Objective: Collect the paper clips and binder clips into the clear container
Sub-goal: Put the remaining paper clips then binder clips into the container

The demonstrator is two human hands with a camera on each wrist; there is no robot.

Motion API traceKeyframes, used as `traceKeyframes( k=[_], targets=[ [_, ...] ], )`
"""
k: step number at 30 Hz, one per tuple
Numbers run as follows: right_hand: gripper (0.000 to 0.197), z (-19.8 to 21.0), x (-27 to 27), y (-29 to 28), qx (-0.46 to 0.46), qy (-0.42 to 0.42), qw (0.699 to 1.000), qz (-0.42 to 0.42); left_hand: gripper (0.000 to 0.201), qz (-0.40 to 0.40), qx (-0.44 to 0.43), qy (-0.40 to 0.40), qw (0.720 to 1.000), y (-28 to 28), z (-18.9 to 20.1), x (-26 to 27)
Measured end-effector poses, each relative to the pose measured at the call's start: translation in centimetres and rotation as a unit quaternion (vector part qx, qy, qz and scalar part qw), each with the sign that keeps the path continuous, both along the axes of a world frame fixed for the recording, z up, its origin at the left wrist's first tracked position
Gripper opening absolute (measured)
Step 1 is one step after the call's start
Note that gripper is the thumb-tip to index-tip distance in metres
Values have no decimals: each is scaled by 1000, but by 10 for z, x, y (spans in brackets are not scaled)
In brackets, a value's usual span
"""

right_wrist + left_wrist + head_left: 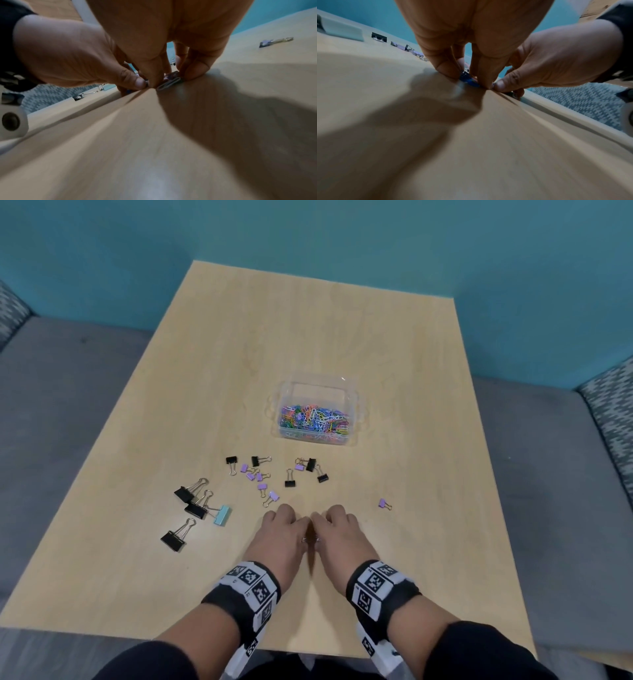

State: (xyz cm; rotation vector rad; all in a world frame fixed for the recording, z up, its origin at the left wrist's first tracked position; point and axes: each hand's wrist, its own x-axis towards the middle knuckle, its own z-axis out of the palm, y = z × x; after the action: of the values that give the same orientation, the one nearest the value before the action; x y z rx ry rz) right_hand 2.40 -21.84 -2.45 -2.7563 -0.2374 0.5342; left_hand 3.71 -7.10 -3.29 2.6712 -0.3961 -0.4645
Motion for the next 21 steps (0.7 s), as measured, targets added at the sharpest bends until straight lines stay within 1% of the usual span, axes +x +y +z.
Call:
traceKeyframes(
  k=[1,5,7,11,14,18,21],
  targets=[
    [33,0,1,-1,-2,1,1000,6,25,-4,2,-7,1000,0,-1,2],
    [41,0,4,-6,-13,-2,999,51,17,-20,27,-33,999,1,-4,4],
    [37,-1,5,-8,-17,-13,998,59,16,-27,43,-27,998,2,-4,6],
    [25,-8,10,-13,-7,-11,998,53,32,-51,84,-15,995,4,-7,9],
    [22,-9,13,-18,-5,-12,998,57,37,-65,80,-9,995,4,-3,10],
    [6,-3,16,-25,14,9,998,57,27,-68,67,9,995,9,-3,14],
    [8,4,18,-33,30,31,998,48,15,-36,30,23,999,11,1,17]
  ],
)
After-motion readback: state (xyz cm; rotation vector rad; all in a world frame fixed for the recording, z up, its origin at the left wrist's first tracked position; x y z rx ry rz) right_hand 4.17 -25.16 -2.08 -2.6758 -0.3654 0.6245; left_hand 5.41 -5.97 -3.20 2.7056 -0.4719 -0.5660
